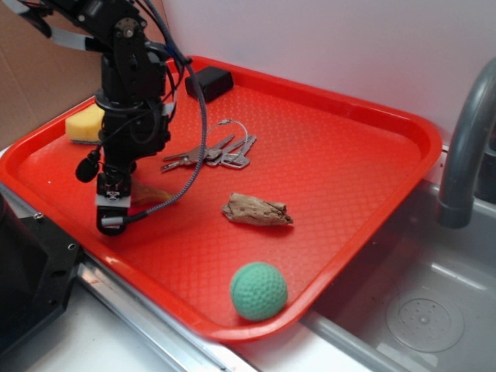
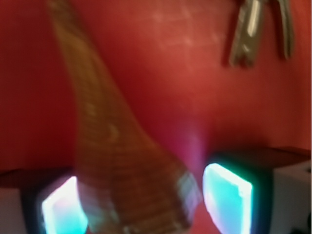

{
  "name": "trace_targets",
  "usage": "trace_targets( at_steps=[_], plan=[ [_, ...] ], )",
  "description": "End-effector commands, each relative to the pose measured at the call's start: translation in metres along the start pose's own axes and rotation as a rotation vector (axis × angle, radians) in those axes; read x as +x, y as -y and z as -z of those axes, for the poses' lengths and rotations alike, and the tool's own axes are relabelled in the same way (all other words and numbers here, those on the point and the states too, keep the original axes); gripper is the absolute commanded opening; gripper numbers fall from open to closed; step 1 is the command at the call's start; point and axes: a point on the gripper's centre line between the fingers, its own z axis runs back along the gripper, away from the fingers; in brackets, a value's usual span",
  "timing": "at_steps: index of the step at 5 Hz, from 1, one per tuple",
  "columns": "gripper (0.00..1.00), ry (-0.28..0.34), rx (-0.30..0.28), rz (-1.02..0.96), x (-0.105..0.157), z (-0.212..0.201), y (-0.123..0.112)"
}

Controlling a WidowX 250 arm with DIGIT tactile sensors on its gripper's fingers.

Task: Grab the shell.

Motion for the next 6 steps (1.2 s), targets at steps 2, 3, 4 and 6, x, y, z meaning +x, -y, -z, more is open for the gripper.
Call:
trace_targets(
  at_steps=[2,3,4,6],
  plan=[
    [0.0,0.083,-0.011,-0.079,-0.001,-0.031,0.004],
    [0.0,0.249,0.012,-0.339,0.009,-0.087,0.002],
    [0.0,0.362,-0.078,-0.578,-0.026,-0.132,-0.001],
    [0.0,0.426,-0.218,-0.957,-0.081,-0.218,0.002]
  ],
)
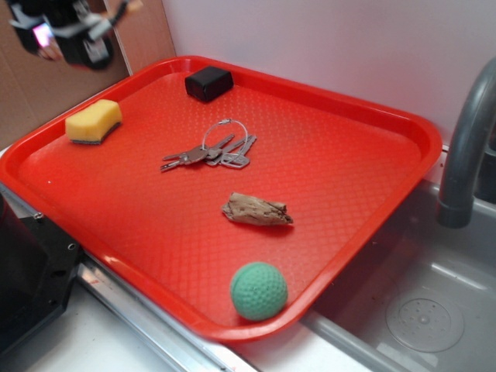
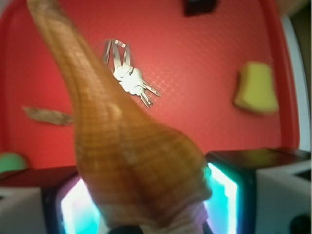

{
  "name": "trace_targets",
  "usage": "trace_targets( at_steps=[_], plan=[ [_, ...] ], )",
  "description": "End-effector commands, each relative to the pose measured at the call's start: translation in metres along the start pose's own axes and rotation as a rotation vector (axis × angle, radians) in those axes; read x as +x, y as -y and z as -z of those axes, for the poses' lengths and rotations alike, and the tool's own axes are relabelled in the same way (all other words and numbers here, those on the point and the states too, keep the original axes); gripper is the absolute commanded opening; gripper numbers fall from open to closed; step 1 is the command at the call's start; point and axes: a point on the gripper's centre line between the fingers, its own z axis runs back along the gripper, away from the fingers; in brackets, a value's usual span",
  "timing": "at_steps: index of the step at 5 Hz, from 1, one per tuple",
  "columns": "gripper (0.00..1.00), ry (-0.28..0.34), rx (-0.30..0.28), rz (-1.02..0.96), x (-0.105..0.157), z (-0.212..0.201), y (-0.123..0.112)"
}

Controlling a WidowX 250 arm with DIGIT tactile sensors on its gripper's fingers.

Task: Grab the shell.

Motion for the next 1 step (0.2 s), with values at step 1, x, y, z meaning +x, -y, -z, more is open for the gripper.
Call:
trace_targets(
  at_steps=[1],
  plan=[
    [0.0,0.039,0.015,-0.114,0.01,-0.1029,0.0163]
  ],
)
